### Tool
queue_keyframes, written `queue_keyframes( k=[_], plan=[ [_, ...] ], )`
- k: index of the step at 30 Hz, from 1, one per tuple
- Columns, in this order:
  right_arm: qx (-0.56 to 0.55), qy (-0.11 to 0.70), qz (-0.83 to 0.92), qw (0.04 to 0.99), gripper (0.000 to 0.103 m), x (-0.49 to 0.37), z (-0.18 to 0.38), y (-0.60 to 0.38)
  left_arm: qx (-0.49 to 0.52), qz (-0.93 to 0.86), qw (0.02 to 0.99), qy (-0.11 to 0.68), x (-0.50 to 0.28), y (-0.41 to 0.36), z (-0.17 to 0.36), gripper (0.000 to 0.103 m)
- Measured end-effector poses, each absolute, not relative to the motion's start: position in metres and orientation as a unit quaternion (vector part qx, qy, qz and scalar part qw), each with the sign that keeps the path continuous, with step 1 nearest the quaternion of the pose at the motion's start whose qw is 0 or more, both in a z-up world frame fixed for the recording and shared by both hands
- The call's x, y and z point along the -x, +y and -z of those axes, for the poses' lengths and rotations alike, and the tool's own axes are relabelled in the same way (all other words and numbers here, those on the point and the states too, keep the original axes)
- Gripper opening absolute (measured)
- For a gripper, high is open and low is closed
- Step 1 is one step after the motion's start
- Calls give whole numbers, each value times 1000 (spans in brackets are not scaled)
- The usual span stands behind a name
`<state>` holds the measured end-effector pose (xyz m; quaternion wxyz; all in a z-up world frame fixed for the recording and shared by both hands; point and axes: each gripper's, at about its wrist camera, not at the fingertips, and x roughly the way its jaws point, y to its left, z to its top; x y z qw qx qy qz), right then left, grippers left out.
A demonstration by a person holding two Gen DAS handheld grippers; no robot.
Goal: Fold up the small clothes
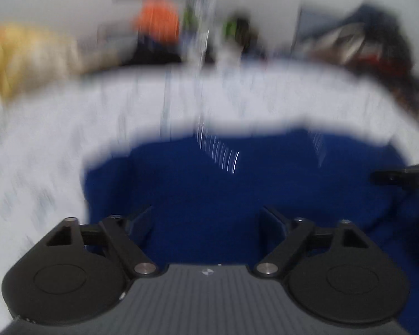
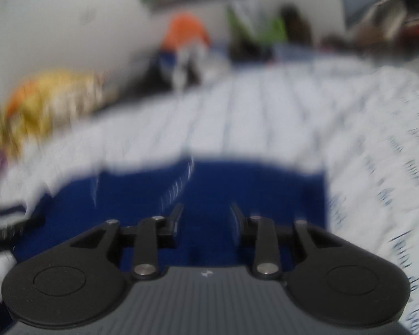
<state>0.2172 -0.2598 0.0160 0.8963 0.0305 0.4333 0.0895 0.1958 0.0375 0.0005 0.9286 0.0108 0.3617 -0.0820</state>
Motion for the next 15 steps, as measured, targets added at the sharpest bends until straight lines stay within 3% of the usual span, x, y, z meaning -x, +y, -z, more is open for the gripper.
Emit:
queue_keyframes(
  k=[1, 5, 7, 8, 10, 11, 12, 14, 15],
  plan=[
    [-8, 391, -98, 915, 32, -206, -8, -261, -25, 76, 937, 341, -190, 39, 7, 98],
    [-3, 363, -108, 925, 32, -203, 3, -268, -35, 71, 935, 347, -199, 35, 14, 103],
    [12, 372, -96, 923, 33, -204, -1, -263, -49, 45, 936, 345, -192, 31, 7, 99],
    [9, 380, -76, 922, 33, -193, -11, -257, -52, 38, 937, 342, -181, 28, 2, 88],
    [-27, 380, -61, 922, 37, -171, -28, -254, -37, 52, 939, 339, -149, 24, -13, 93],
    [-49, 371, -78, 924, 41, -155, -37, -253, -11, 66, 939, 336, -131, 24, -18, 100],
    [-62, 367, -98, 923, 54, -140, -40, -249, 14, 85, 936, 341, -118, 23, -16, 103],
    [-49, 390, -113, 912, 72, -126, -32, -233, 17, 102, 921, 376, -99, 16, -9, 103],
    [-28, 411, -118, 903, 72, -121, -20, -226, -9, 97, 925, 367, -93, 11, 0, 103]
  ],
)
